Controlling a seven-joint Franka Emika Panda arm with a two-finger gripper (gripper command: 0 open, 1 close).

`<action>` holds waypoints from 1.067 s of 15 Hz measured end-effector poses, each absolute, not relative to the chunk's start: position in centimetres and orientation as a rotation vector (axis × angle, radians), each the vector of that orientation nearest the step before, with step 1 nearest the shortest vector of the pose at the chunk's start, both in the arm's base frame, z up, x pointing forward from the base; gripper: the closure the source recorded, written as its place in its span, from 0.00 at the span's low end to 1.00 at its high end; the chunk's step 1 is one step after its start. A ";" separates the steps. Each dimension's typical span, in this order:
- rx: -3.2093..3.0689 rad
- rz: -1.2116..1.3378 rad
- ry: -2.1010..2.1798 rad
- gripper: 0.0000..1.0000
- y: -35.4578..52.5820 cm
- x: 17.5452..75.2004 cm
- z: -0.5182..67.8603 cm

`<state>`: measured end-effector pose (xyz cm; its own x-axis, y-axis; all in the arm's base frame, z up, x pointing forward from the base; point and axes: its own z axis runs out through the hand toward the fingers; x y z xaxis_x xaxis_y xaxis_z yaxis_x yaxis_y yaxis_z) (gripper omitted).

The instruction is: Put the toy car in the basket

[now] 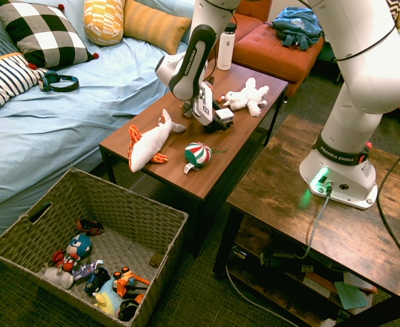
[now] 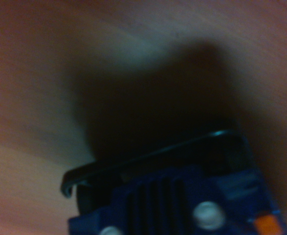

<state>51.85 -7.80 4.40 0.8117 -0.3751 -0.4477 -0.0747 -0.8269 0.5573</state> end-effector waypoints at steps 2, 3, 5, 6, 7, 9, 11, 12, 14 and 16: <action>2.460 -0.762 -0.336 1.00 -7.9 51.5 4.2; 2.464 -0.756 -0.337 1.00 -7.9 51.3 4.2; 2.498 -0.712 -0.336 1.00 -7.6 51.2 5.2; 2.524 -0.678 -0.340 1.00 -7.4 50.9 6.6; 2.552 -0.641 -0.344 1.00 -7.1 50.7 8.5; 2.623 -0.566 -0.351 1.00 -6.2 50.1 12.5; 2.681 -0.520 -0.314 1.00 -2.8 48.5 16.0; 2.695 -0.493 -0.274 1.00 0.4 47.3 17.3; 2.679 -0.432 -0.201 1.00 10.0 43.4 19.8; 2.677 -0.369 -0.139 1.00 21.4 39.1 21.4</action>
<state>39.10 21.38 21.44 0.9595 -0.1544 -0.2356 -0.0394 -0.9017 0.4306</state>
